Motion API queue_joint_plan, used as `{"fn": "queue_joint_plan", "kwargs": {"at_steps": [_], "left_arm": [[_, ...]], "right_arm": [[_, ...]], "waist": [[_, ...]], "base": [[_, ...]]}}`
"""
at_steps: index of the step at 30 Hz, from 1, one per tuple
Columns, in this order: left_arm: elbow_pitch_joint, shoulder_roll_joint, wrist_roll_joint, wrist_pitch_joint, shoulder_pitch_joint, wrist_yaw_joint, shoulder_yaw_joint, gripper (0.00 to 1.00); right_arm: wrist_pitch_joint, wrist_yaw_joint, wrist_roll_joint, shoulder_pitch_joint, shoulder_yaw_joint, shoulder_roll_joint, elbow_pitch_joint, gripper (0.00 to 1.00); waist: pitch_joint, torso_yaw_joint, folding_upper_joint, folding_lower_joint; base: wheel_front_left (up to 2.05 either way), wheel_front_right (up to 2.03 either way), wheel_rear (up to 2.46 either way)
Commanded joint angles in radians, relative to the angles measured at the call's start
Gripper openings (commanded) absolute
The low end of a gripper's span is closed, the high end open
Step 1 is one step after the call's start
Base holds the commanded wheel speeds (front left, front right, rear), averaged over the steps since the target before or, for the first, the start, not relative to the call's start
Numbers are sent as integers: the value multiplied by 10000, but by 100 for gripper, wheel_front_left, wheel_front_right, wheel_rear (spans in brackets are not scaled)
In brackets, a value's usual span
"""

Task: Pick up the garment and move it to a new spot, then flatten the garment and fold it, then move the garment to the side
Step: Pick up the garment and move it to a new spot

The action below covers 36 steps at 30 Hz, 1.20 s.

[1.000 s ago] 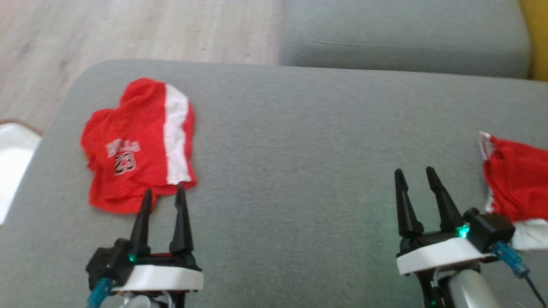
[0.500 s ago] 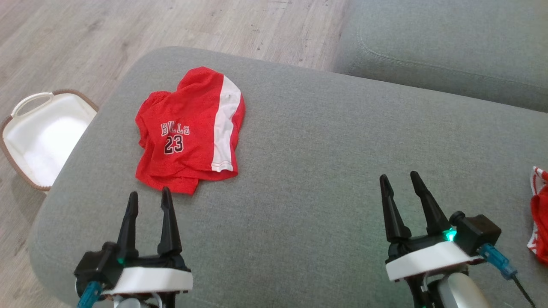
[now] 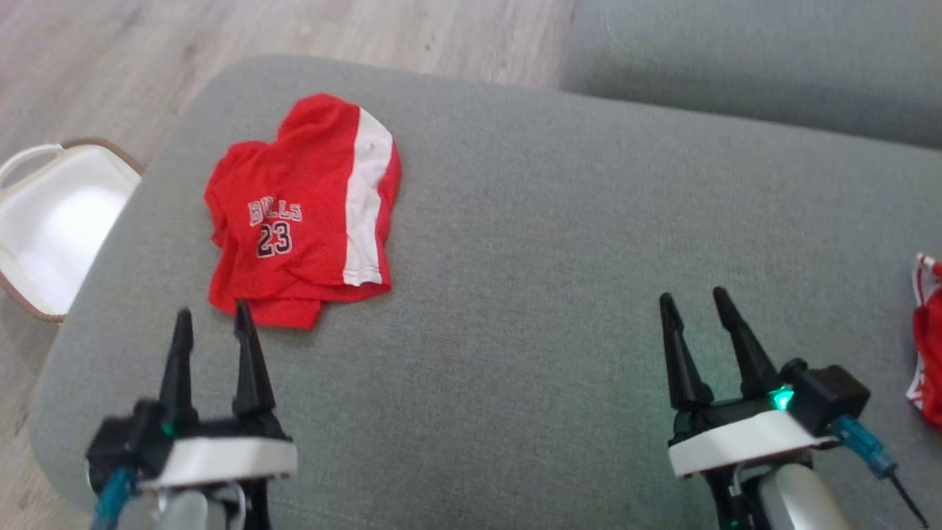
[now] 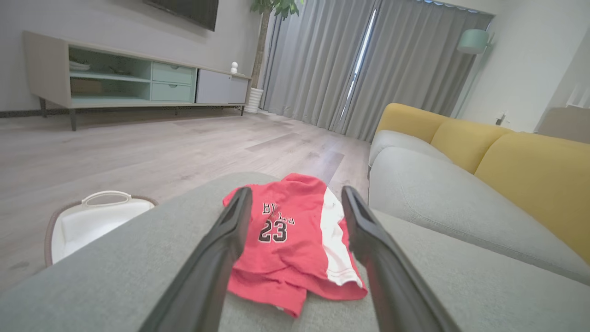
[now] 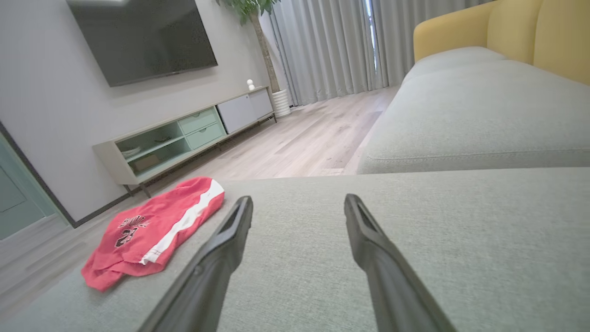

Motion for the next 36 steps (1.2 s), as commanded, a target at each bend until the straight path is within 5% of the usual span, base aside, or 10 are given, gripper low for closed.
{"fn": "queue_joint_plan", "kwargs": {"at_steps": [1, 8, 16, 31, 32, 33, 34, 36], "left_arm": [[-227, 110, 176, -53, -795, -101, 450, 100], [1600, 1403, 673, 806, -2621, -423, 363, 100], [5060, 2792, 369, 3883, -4820, -599, 493, 100], [7543, 3163, -848, 5940, -6055, -844, -195, 100], [7540, 3135, -987, 6029, -6057, -846, -353, 86], [7502, 3140, -1133, 6057, -6055, -847, -488, 14], [7424, 3170, -1259, 5995, -6055, -847, -613, 0], [7237, 3279, -1438, 5622, -6070, -848, -765, 0]], "right_arm": [[-118, 67, -126, -388, 98, -30, -396, 100], [-47, 67, -632, -753, -402, -30, -775, 100], [184, 67, -906, -1191, -778, -30, -1434, 100], [364, 67, -1129, -1333, -989, -30, -1995, 100], [368, 67, -1136, -1333, -1006, -30, -2011, 100], [370, 67, -1136, -1332, -1020, -30, -2021, 100], [370, 67, -1133, -1331, -1028, -30, -2024, 100], [362, 67, -1117, -1320, -1019, -30, -2000, 100]], "waist": [[343, -193, 0, 0], [1335, -520, 0, 0], [2200, -975, 0, 0], [2816, -1331, 0, 0], [2821, -1341, 0, 0], [2823, -1350, 0, 0], [2819, -1359, 0, 0], [2767, -1388, 0, 0]], "base": [[0, 0, 0], [0, 0, 0], [0, 0, 0], [0, 0, 0], [0, 0, 0], [0, 0, 0], [0, 0, 0], [0, 0, 0]]}}
